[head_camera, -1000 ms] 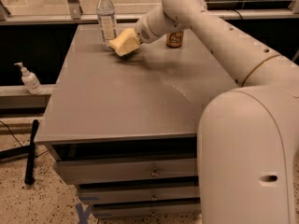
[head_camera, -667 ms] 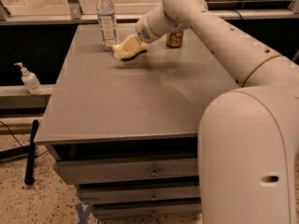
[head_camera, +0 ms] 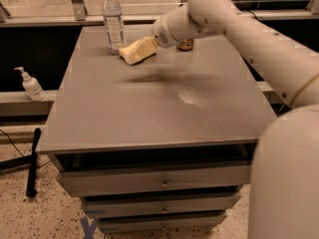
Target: Move sponge near blue plastic bottle
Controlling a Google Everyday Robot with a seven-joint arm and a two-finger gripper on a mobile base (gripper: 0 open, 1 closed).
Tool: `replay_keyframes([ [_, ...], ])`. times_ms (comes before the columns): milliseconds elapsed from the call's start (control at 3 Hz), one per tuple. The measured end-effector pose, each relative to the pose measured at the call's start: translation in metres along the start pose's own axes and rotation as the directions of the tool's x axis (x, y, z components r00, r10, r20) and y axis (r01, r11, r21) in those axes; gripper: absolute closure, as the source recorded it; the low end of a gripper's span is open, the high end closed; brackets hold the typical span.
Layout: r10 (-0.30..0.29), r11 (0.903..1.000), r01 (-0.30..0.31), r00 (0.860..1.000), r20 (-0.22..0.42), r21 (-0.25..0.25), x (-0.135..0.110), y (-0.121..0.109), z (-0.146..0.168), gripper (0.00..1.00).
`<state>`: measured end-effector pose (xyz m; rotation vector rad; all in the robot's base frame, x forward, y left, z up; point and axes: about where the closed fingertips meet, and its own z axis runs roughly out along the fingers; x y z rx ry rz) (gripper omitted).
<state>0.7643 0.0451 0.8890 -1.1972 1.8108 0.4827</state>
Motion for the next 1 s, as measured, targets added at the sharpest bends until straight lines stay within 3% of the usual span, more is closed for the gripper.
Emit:
replay_keyframes([
  [667, 0.032, 0.9977, -0.021, 0.985, 0.171, -0.064, 0.018, 0.055, -0.101, 0.0],
  [1000, 0.038, 0.9993, -0.038, 0.979, 0.199, -0.008, 0.039, 0.04, -0.145, 0.0],
])
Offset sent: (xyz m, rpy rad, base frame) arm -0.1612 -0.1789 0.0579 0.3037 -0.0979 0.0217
